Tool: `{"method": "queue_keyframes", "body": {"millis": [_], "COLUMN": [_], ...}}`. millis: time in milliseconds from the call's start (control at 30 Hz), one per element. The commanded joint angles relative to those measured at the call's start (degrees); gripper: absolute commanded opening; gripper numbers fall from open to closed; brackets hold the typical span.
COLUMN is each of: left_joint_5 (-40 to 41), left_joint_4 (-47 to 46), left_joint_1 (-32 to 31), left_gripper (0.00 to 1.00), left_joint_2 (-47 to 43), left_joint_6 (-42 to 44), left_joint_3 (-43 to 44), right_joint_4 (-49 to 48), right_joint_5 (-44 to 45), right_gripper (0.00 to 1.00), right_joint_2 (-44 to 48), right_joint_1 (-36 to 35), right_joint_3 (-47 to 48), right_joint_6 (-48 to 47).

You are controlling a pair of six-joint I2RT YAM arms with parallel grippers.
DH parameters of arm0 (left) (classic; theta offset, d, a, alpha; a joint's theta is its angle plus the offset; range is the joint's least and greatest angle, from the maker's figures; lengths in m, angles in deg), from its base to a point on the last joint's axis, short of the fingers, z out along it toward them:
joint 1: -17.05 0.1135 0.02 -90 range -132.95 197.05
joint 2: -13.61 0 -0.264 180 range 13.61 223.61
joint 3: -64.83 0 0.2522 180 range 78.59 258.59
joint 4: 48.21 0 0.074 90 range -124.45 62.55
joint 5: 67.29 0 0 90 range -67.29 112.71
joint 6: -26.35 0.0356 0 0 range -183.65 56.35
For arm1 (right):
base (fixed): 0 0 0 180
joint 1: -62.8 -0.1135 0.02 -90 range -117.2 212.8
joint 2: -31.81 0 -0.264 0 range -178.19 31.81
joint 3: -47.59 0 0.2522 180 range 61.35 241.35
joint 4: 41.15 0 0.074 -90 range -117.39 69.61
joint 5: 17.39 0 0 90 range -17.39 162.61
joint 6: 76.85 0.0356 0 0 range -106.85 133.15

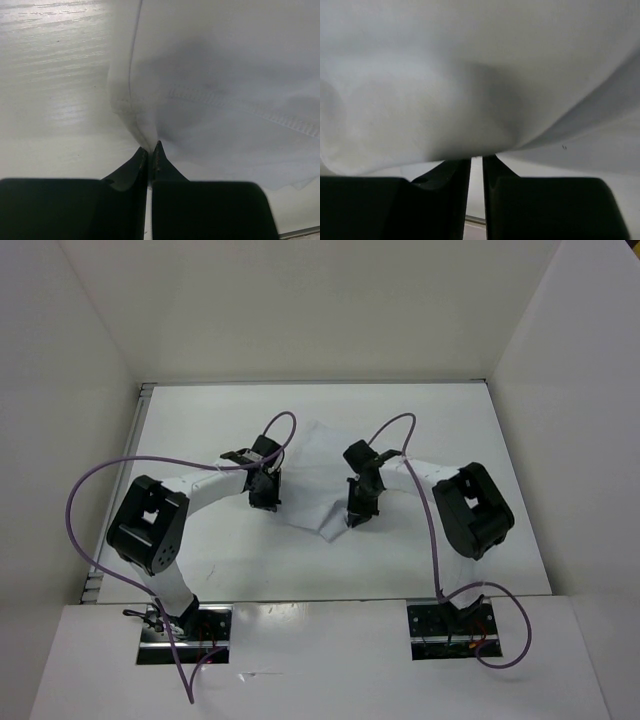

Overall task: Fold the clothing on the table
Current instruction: Flatten the skirt out

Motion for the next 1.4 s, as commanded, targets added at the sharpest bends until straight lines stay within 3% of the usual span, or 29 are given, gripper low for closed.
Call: {"method": "queue_keyframes", "body": {"millis": [0,300,467,600,800,1033,1367], "left_joint_5": [-2.44,-7.89,-8.6,-9.65,-9.65,-10.18,-9.12], "left_joint_4": [-0.7,-1.84,-2.37,-2.37,-2.37,-2.37,-1.84], "left_joint_1": [0.22,-1.45,-1.45,-1.45,-1.45,-1.45,-1.45], "left_gripper": [0.0,0.0,0.0,0.0,0.0,0.0,0.0], "left_joint_2": [-2.28,-4.04,-4.04,-2.9,-1.85,-0.18,0.36], "left_joint_6": [-0.46,-0.98,-0.37,0.16,0.69,1.21,1.74], "left_joint_3": [-1.5,-5.89,-6.52,-5.21,-4.06,-2.48,-2.47], "right_joint_4": [-3.47,4.52,7.25,5.94,1.11,-5.74,-9.79], "right_joint_5": [5.25,25.55,32.69,20.09,6.07,-4.91,-7.74], "right_gripper": [0.19,0.19,0.19,0.34,0.41,0.41,0.39], "right_joint_2": [-3.87,-10.91,-9.78,-3.01,5.07,5.79,-1.14], "right_joint_1": [1.35,8.73,9.27,8.13,7.6,7.07,6.54], "right_joint_3": [5.05,23.93,27.65,23.18,9.65,3.22,2.69], "right_joint_6": [-0.6,-5.52,-6.13,-7.72,-4.4,-2.45,-0.6]}}
